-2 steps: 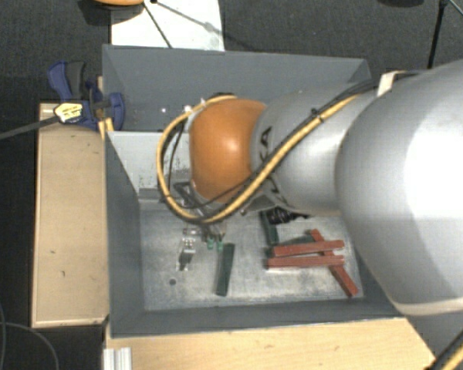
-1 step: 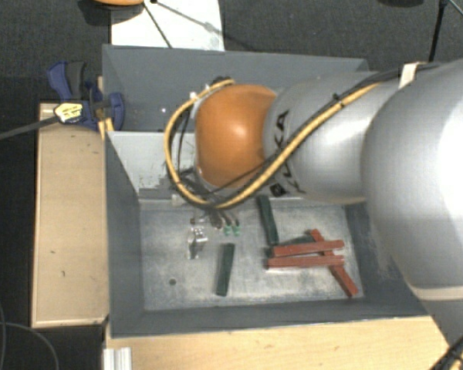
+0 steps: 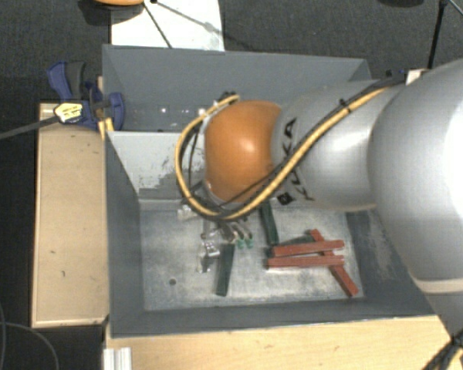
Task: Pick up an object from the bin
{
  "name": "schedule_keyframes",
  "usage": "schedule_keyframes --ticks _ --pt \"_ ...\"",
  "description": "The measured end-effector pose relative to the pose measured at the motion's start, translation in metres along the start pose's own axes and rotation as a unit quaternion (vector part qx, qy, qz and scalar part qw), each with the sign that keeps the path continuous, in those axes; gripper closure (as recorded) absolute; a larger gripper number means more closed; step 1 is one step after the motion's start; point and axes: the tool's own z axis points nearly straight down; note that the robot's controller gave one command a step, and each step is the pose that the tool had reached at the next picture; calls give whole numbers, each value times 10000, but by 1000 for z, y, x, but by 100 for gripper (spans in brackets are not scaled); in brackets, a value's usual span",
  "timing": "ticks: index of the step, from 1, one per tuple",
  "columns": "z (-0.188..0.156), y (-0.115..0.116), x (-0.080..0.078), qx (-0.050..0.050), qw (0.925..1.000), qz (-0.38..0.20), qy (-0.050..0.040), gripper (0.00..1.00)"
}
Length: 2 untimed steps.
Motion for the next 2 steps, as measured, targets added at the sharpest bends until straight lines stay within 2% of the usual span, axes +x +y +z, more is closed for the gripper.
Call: schedule_keyframes --ticks 1,2 --pt "15 -24 -1 -4 9909 -1348 -21 0" --pt "21 -32 9 4 9899 -1421 -7 0"
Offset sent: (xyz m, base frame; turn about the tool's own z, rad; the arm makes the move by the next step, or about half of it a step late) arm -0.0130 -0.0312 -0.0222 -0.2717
